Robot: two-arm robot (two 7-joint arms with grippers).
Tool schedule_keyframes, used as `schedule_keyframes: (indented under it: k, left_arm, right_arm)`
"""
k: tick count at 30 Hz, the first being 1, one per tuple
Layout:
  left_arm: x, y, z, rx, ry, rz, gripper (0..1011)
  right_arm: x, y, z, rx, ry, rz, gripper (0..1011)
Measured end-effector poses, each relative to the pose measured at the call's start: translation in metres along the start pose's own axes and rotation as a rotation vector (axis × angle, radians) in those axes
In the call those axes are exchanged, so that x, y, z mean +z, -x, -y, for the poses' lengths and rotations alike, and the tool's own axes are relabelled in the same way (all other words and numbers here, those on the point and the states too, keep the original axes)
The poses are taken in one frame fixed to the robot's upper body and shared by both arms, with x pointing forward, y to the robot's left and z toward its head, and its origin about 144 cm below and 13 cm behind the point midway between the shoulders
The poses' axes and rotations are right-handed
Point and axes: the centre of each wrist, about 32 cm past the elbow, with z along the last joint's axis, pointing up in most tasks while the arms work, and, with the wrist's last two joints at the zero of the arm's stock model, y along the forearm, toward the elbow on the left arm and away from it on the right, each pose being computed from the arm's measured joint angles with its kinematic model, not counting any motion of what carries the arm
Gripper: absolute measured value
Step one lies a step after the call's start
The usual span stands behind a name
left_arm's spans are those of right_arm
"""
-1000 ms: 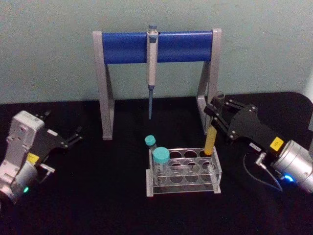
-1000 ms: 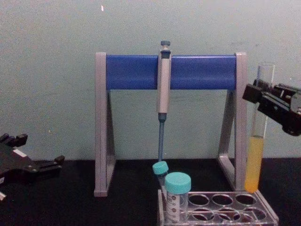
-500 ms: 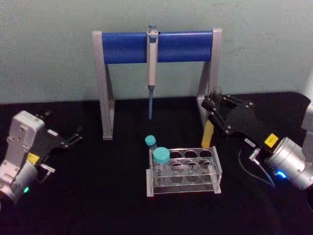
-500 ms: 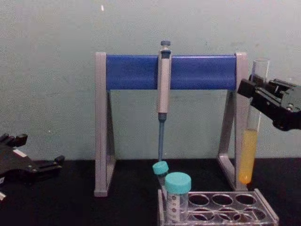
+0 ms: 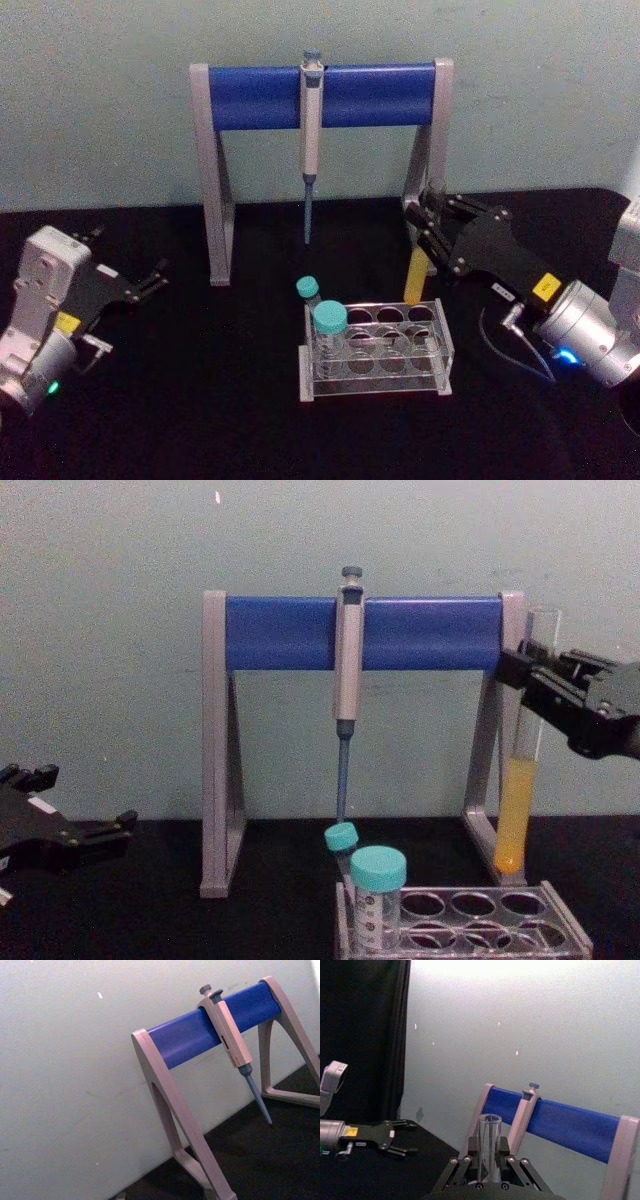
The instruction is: Pick up the test tube from the test tube rack, shake it, then place it back into the test tube rack.
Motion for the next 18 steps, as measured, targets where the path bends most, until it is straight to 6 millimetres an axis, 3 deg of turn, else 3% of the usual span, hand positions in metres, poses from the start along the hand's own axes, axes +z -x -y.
schedule_keyframes:
  k: [18]
  left_arm:
    - [0.0000,0.0000,0.0000,0.000,0.000,0.000,1001]
  right_arm:
    - [0.0097,0.0060,0.0085,0.079,0.052,-0.023,237]
